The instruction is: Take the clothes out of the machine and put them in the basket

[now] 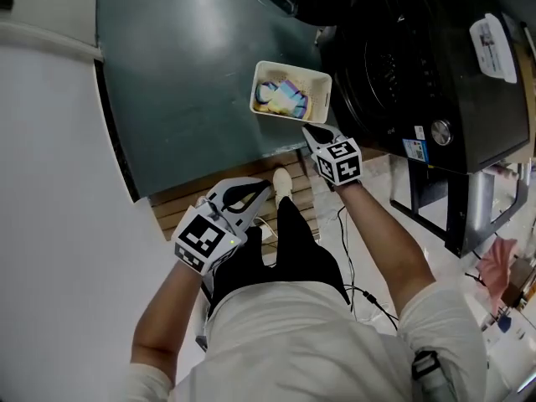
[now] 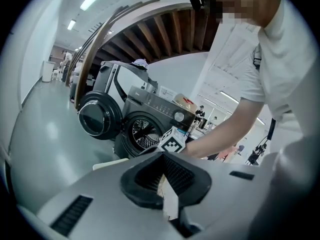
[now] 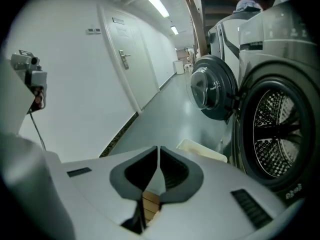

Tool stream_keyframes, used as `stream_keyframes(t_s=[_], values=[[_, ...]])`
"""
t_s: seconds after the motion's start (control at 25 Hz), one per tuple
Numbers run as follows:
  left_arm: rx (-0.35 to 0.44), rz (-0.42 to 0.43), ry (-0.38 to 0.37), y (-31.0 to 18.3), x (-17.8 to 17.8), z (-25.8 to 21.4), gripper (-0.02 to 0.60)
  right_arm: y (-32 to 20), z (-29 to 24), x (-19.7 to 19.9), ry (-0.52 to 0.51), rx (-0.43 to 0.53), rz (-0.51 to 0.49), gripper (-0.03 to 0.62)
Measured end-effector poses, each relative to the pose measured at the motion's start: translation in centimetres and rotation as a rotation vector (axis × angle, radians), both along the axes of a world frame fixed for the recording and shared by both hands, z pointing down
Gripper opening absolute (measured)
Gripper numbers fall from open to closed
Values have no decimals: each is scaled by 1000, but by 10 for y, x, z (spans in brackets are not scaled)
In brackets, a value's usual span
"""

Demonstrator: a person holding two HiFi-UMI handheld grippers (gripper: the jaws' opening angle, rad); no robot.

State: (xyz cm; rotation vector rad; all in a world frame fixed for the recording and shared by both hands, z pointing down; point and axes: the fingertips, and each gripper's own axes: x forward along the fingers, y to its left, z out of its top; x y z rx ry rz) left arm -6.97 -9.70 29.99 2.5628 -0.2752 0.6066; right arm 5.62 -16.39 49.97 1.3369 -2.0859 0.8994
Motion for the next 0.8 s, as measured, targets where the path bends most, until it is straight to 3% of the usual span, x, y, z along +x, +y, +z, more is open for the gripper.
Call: stream_keyframes(t_s=[0.48,0.8], values=[[91,12,7,13,-26,-67,-3,67,-168,-38,-98,149,-37,12],[88,-36,35,23,-52,-111,-3,108,-258,-68,-89,250,-103,12]])
